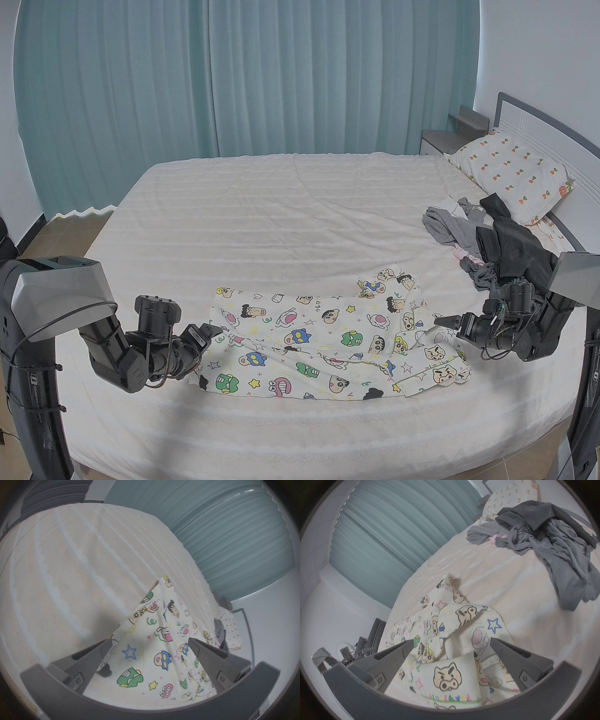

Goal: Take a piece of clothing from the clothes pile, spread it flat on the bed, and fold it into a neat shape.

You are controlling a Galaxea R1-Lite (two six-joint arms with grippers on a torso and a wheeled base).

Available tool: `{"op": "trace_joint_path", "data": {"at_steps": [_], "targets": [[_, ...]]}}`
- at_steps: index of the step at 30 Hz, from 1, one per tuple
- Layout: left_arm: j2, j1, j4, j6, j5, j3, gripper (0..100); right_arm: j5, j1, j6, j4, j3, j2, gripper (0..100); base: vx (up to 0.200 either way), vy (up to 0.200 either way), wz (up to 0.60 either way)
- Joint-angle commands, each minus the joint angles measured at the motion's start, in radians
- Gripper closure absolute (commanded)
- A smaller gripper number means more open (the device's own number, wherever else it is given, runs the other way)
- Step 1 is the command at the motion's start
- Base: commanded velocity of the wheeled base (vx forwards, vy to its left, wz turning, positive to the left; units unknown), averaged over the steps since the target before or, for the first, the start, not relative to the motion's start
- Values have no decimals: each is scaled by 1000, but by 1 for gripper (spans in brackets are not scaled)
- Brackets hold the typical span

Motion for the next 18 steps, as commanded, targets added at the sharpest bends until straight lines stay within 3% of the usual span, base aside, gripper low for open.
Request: {"op": "trace_joint_path", "data": {"at_steps": [1,8,14,18], "targets": [[-40,22,-131,-12,-78,140,0,59,-46,-74,51,16,-7,0,0,0,0],[-23,23,-258,-12,-88,197,0,101,-41,-159,94,-9,29,0,0,0,0],[-23,23,-261,-12,-86,198,0,111,-31,-240,147,-42,67,0,0,0,0],[-23,23,-261,-12,-86,198,0,150,-29,-241,175,-56,70,0,0,0,0]]}}
